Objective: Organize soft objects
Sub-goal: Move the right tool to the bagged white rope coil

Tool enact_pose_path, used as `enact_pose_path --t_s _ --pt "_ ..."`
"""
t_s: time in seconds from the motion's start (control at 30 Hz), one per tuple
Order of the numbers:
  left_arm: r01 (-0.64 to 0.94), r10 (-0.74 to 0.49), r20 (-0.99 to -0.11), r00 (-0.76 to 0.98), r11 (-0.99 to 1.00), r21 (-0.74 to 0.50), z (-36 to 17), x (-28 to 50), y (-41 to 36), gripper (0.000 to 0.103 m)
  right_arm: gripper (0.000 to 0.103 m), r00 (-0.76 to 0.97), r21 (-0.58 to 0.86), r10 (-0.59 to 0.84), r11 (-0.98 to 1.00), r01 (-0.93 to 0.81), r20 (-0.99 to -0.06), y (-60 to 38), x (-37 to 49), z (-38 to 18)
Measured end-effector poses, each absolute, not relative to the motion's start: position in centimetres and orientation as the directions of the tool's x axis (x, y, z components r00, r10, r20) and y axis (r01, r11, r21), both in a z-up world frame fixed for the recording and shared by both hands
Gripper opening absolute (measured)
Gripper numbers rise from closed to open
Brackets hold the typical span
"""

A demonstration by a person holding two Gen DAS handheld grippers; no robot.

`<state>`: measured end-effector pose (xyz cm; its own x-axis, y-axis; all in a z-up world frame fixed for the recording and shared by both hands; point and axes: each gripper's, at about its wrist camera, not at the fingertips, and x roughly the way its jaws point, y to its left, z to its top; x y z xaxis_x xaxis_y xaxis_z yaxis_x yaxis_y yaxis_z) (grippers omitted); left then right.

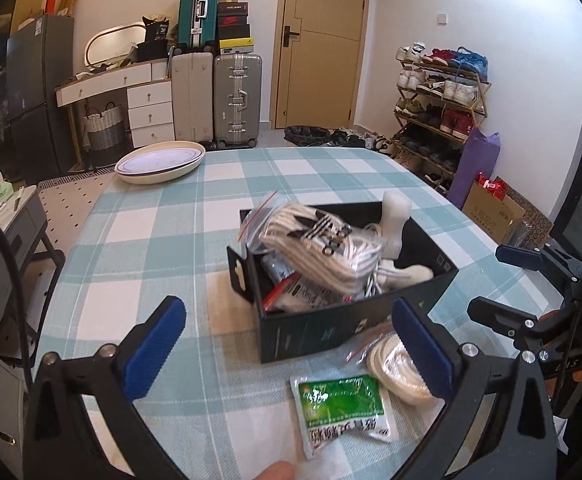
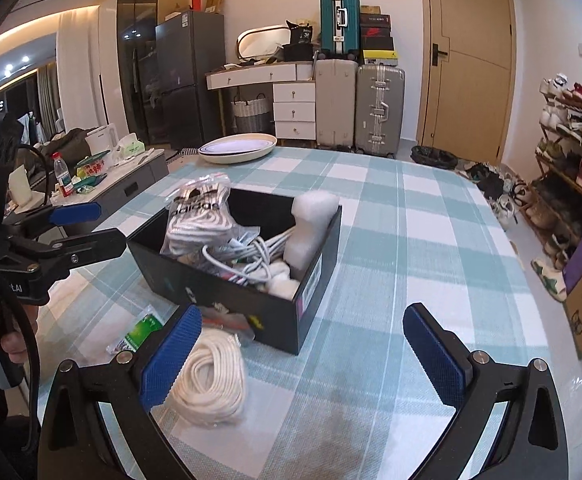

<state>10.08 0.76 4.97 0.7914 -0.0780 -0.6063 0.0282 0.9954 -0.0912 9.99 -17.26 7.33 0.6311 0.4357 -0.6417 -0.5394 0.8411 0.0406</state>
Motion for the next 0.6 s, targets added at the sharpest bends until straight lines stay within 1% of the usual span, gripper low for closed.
enact_pose_path --t_s 0.13,0.6 --pt "0.017 -0.064 -0.617 0.784 0.996 -0.082 4.0 9.2 0.6 0.103 0.102 0.607 0.052 0.453 0.826 -0.561 -0.653 -16.9 9.2 6.5" --pt "0.039 -0.022 -0.649 0.76 0.999 0.012 1.7 7.1 -0.4 0.103 0.102 0.494 0.059 0.456 0.776 -0.628 -0.74 -14.0 8.1 3.6"
